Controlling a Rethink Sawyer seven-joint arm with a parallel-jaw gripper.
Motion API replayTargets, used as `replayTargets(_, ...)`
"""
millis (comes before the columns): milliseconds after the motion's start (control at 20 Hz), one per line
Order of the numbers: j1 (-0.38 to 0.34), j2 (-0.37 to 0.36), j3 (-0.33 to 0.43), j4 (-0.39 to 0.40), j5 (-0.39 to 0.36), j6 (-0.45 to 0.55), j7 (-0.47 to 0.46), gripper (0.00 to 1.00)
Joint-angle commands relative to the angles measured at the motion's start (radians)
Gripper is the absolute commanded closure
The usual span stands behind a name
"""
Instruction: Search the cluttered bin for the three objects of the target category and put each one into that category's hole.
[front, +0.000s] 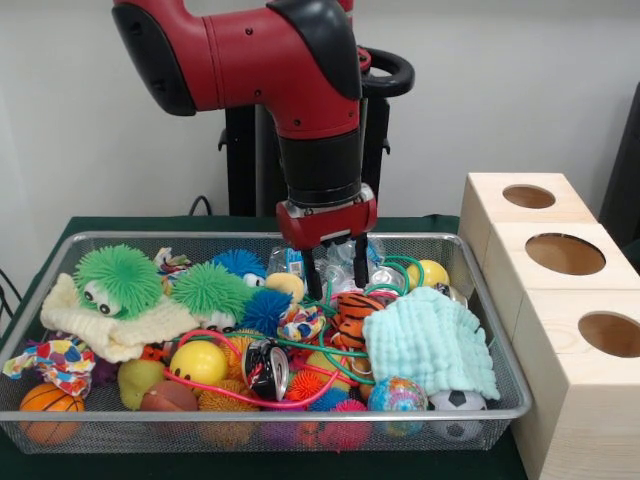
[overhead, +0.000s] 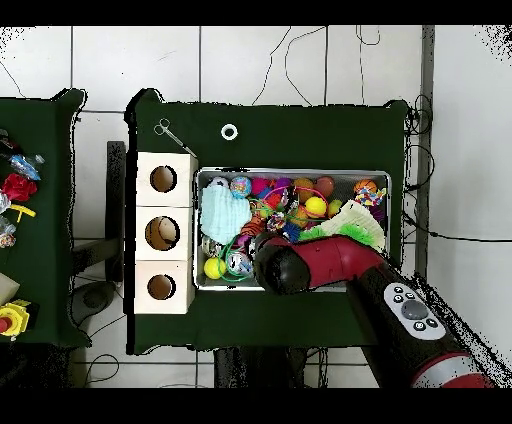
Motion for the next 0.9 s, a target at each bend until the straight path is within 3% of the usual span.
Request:
replayTargets(50,-0.047,0.015,0.101,-0.004,0.006,0.113,-0.095,0.00)
replayTargets(300,-0.087,-0.080,0.174,0.163,-0.014,0.160,-0.174,0.00)
replayTargets(400,-0.107,-0.074,0.213,0.204,-0.038,0.143,-0.193,0.00)
replayTargets(900,-0.067,-0.024,0.192,0.178,-0.211,0.220,-0.296,0.00)
